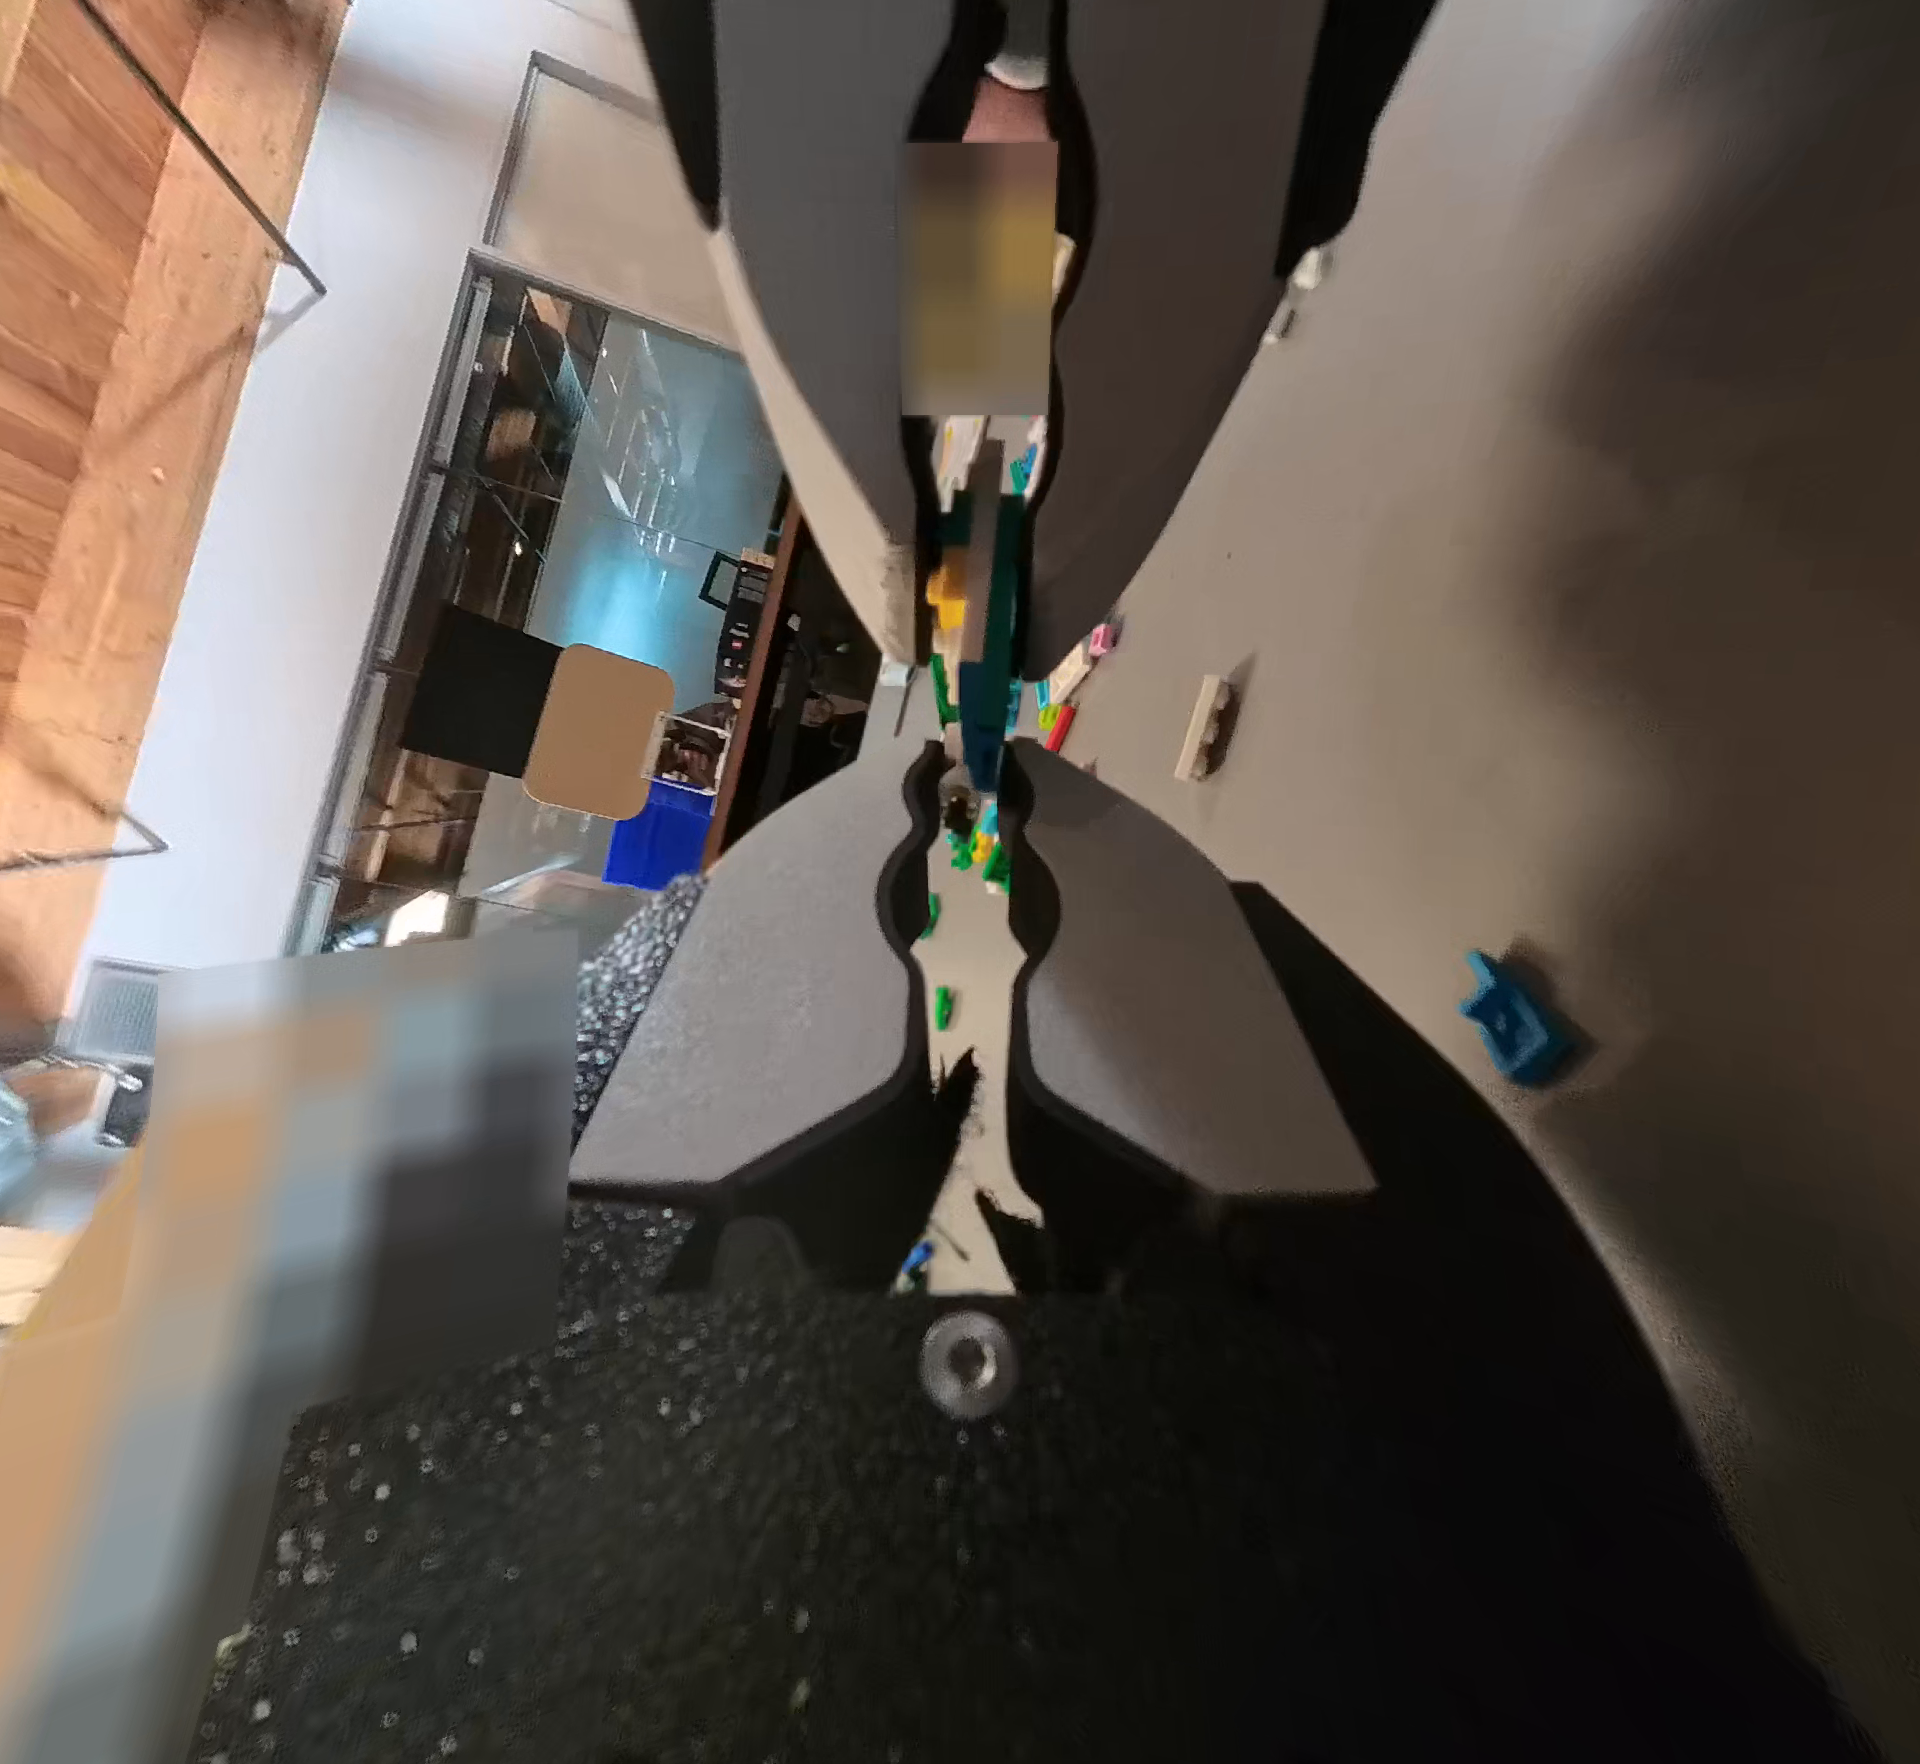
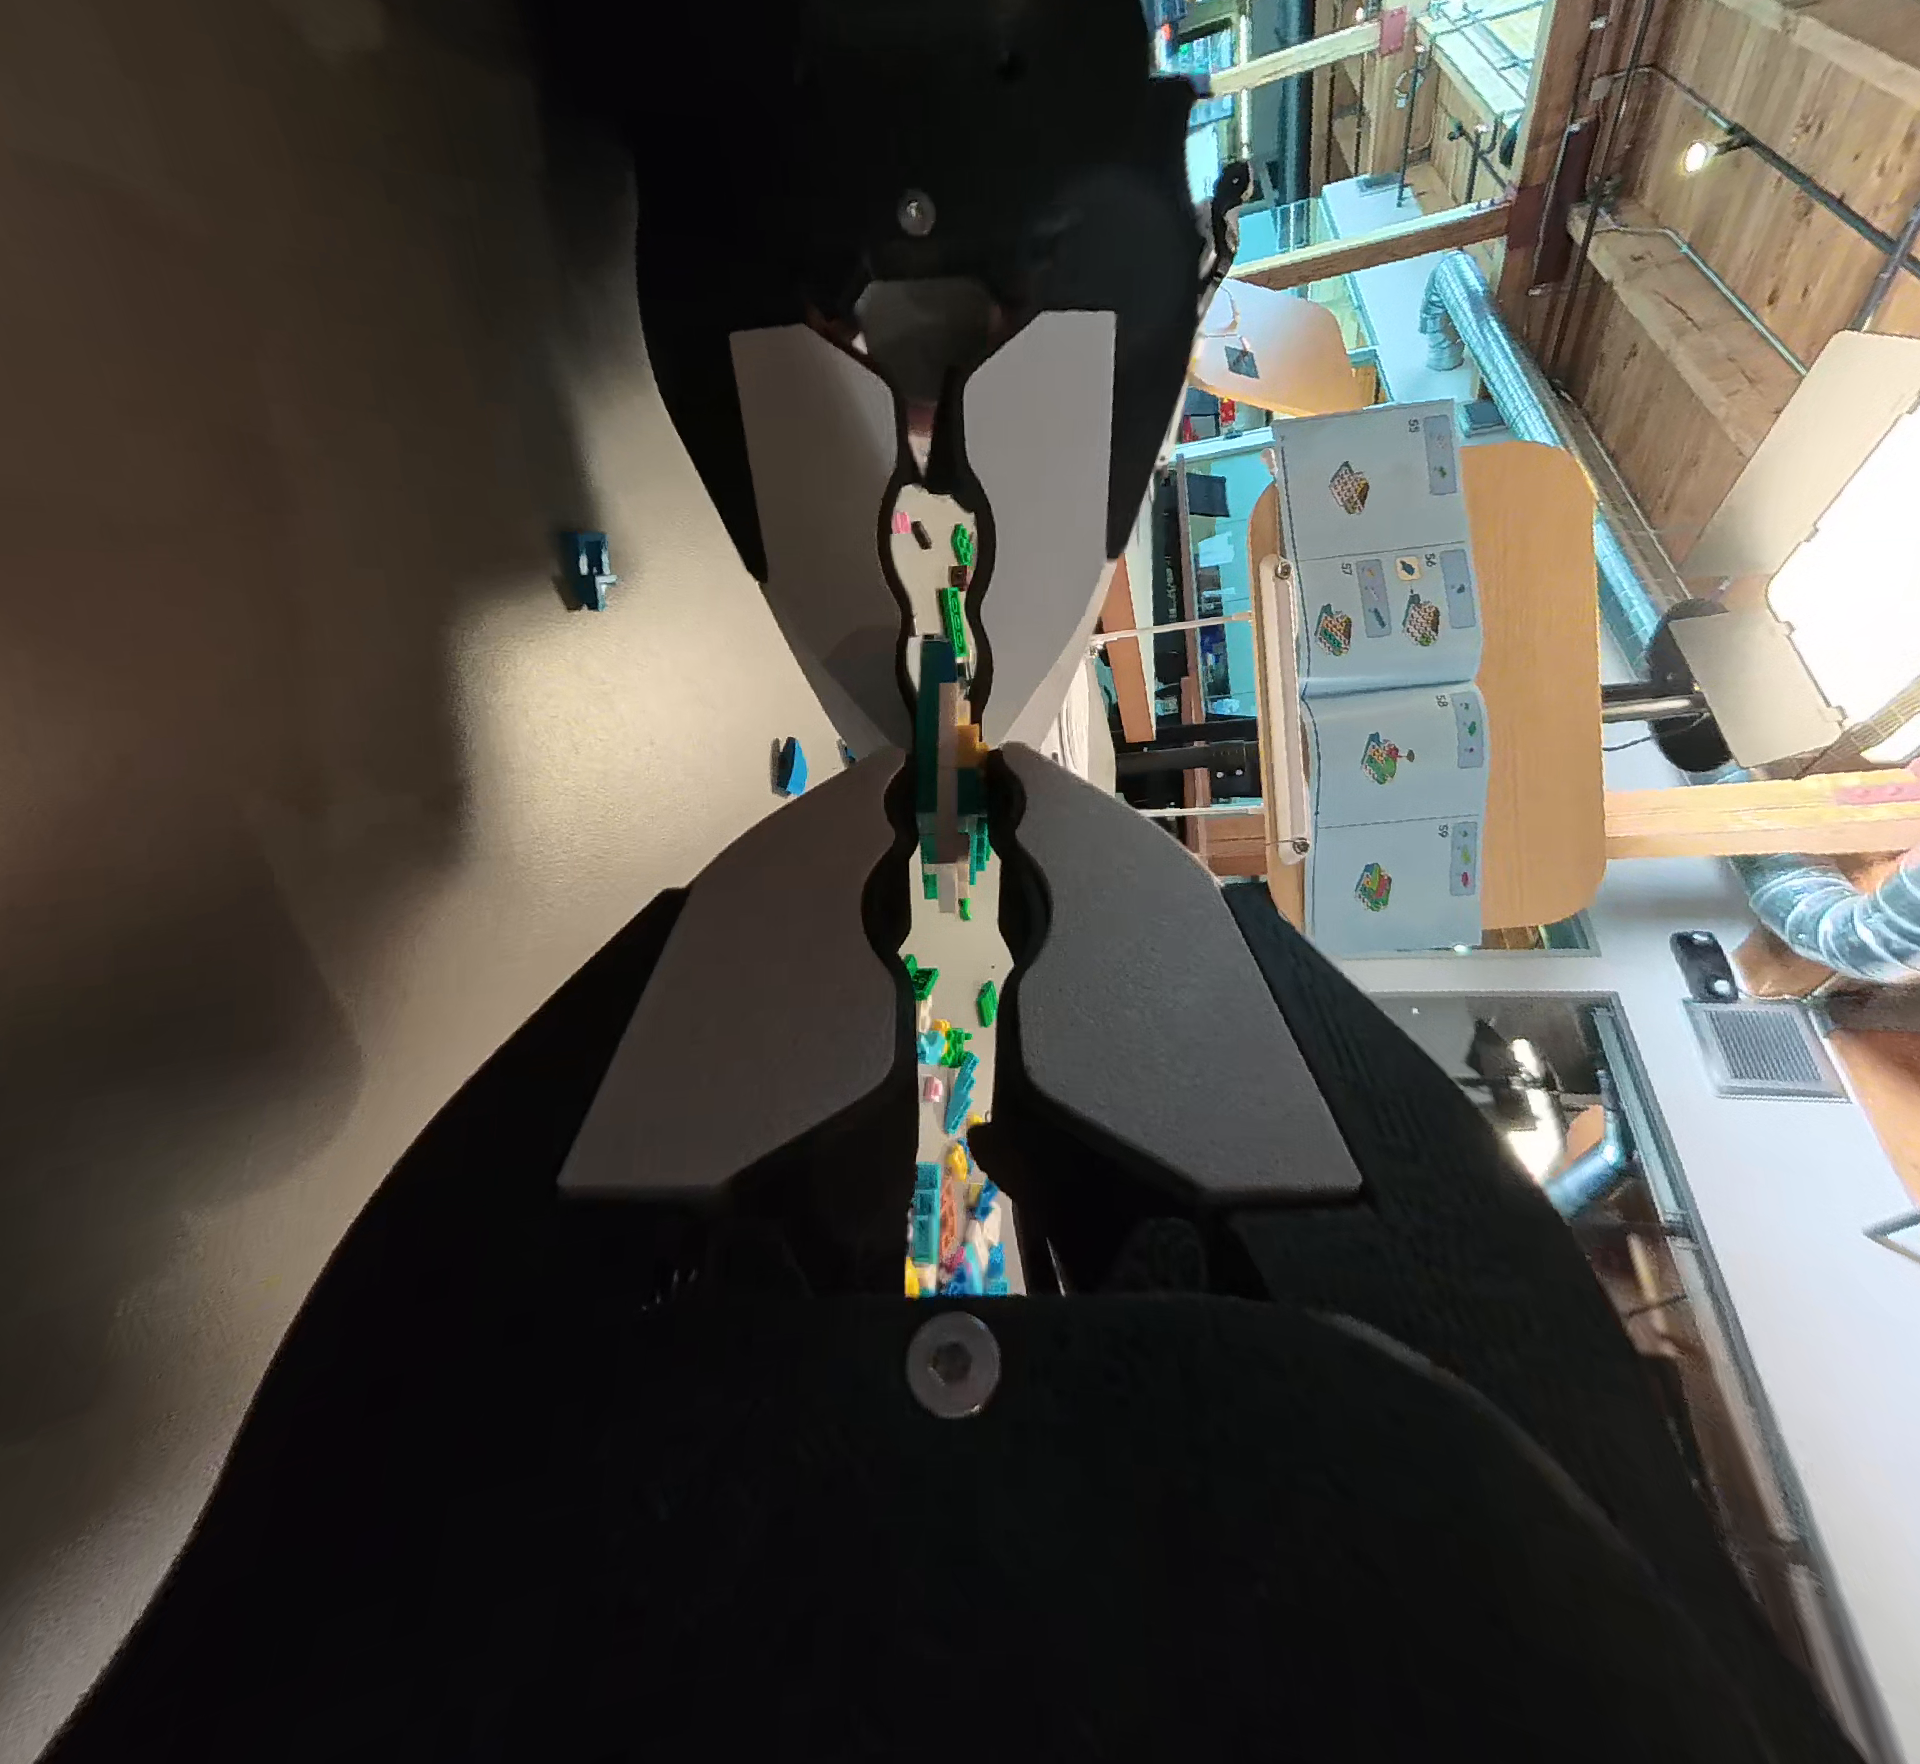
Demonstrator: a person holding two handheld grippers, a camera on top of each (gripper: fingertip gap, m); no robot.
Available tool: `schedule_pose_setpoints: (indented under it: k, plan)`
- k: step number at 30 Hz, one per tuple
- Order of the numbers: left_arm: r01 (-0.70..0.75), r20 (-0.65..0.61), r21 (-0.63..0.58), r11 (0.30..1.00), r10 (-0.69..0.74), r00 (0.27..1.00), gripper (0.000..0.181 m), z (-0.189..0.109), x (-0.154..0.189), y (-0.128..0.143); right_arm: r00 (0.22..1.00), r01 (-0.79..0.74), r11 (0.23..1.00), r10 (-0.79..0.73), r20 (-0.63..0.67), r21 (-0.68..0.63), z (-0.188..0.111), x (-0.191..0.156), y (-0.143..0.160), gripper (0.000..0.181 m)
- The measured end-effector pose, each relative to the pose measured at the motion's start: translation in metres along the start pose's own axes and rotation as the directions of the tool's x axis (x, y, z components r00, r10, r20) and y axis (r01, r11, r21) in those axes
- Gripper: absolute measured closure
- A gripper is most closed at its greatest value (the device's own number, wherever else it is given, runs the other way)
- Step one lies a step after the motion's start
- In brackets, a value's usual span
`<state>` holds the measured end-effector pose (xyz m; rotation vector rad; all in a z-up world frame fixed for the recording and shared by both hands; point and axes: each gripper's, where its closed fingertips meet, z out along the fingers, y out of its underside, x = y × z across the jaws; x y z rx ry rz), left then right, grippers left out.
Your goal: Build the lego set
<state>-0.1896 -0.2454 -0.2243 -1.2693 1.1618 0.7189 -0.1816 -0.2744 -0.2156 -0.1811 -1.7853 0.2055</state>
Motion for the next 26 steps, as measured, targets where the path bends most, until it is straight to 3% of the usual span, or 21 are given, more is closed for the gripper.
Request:
schedule_pose_setpoints:
  k: [5,10,16,26]
  plan:
    - [0.097,0.041,0.007,0.995,-0.097,0.994,0.154,0.001,-0.008,0.002,0.995,-0.095,0.995,0.095,0.007,0.017,-0.002,0.006,0.002,0.171]
    - [0.136,0.006,0.078,0.988,-0.137,0.991,0.165,-0.002,-0.006,-0.004,0.977,-0.210,0.975,0.207,0.042,0.073,-0.005,0.009,-0.002,0.171]
    - [0.248,-0.072,0.154,0.956,-0.239,0.968,0.166,-0.007,-0.005,-0.013,0.928,-0.368,0.917,0.352,0.121,0.151,-0.012,0.013,-0.008,0.171]
    - [0.414,-0.194,0.314,0.855,-0.369,0.909,0.168,-0.021,-0.010,-0.030,0.852,-0.520,0.811,0.472,0.228,0.266,-0.025,0.022,-0.020,0.171]
